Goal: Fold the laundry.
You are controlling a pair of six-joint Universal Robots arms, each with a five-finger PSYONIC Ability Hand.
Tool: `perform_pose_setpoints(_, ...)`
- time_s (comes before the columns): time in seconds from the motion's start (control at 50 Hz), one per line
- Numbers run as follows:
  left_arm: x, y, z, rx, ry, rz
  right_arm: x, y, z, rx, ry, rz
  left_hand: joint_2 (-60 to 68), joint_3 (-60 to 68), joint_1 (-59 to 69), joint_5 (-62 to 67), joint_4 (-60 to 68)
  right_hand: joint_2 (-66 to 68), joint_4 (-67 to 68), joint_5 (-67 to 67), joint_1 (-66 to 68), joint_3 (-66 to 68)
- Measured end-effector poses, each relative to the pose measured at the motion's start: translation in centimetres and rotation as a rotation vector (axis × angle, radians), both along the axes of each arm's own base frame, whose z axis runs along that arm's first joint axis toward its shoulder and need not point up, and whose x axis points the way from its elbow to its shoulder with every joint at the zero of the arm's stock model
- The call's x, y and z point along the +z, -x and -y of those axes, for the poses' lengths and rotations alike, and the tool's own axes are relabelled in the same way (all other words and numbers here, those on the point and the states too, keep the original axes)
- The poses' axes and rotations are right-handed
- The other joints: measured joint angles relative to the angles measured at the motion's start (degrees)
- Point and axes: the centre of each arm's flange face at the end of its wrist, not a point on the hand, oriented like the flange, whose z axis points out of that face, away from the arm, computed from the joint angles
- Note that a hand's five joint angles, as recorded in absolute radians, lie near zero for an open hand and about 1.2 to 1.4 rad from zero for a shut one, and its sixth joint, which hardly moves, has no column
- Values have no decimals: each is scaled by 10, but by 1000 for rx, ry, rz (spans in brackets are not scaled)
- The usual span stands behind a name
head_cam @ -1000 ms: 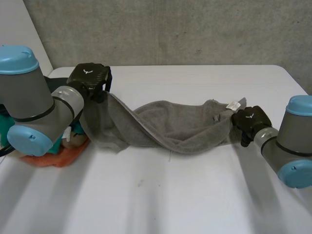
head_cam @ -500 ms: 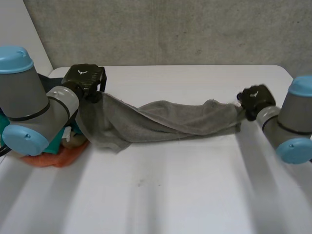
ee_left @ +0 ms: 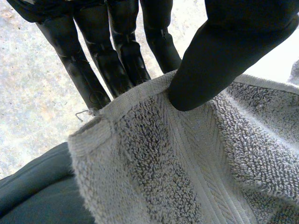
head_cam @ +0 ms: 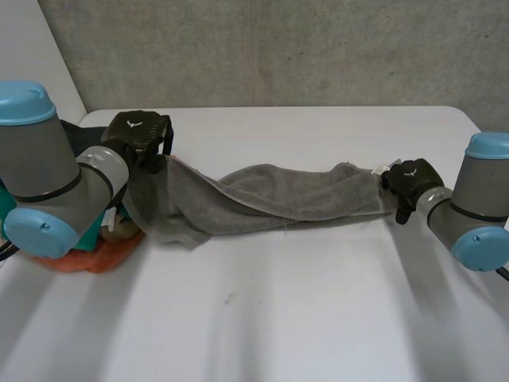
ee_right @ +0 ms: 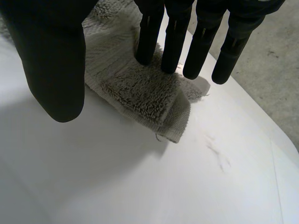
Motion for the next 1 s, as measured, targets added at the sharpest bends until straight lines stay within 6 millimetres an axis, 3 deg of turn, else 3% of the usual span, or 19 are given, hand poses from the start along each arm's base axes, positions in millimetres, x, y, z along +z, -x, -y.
perform_pose_setpoints(0.24,0,0,0,1,0,1,-12,-9,21,6,35,13,0,0,0,0,0,47,47,62,34,47)
perform_pose_setpoints(0.32,-1,0,0,1,-2,1,-15,-11,26,7,44,14,0,0,0,0,0,173,165,171,158,165)
perform_pose_setpoints(0.34,-1,-1,0,2,-3,2,-15,-12,28,6,52,14,0,0,0,0,0,280,277,281,246,277)
perform_pose_setpoints(0.38,-2,-1,0,3,-5,3,-12,-12,31,3,66,13,0,0,0,0,0,362,358,365,325,357)
perform_pose_setpoints(0.44,-2,-2,0,6,-6,4,-3,-12,35,-7,92,14,0,0,0,0,0,371,378,380,332,375)
perform_pose_setpoints(0.56,6,-5,-1,13,5,3,54,-5,32,-40,174,11,0,0,0,0,0,371,380,379,332,375)
perform_pose_setpoints(0.58,15,-8,-3,17,19,2,84,0,24,-48,196,1,0,0,0,0,0,371,380,379,332,375)
perform_pose_setpoints(0.6,18,-9,-4,19,24,2,90,1,22,-49,200,-1,0,0,0,0,0,371,380,380,332,375)
perform_pose_setpoints(0.64,32,-15,-10,26,40,3,134,14,5,-65,219,-33,0,0,0,0,0,371,381,379,332,375)
perform_pose_setpoints(0.72,54,-25,-21,38,54,7,181,39,-16,-106,231,-88,0,0,0,0,0,371,381,379,332,376)
perform_pose_setpoints(0.74,57,-27,-24,40,56,8,185,41,-18,-110,230,-92,0,0,0,0,0,371,381,380,332,376)
perform_pose_setpoints(0.76,65,-30,-29,44,57,12,204,52,-29,-130,226,-119,0,0,0,0,0,371,381,379,332,376)
perform_pose_setpoints(0.82,71,-34,-35,48,56,19,209,55,-33,-134,223,-127,0,0,0,0,0,371,381,379,332,376)
perform_pose_setpoints(0.84,77,-39,-42,50,51,42,231,66,-57,-144,176,-165,1,0,0,0,0,371,381,379,334,376)
perform_pose_setpoints(0.86,77,-40,-44,50,49,56,234,68,-63,-140,158,-172,1,0,0,0,0,371,381,379,334,376)
perform_pose_setpoints(0.9,75,-42,-47,45,44,96,238,69,-74,-120,110,-178,1,0,0,0,0,371,381,379,334,376)
perform_pose_setpoints(0.98,65,-42,-44,34,37,157,236,68,-78,-96,72,-171,1,0,0,0,0,371,381,381,334,377)
perform_pose_setpoints(1.0,51,-39,-35,19,33,223,229,66,-73,-79,41,-156,1,1,0,0,0,371,381,383,334,377)
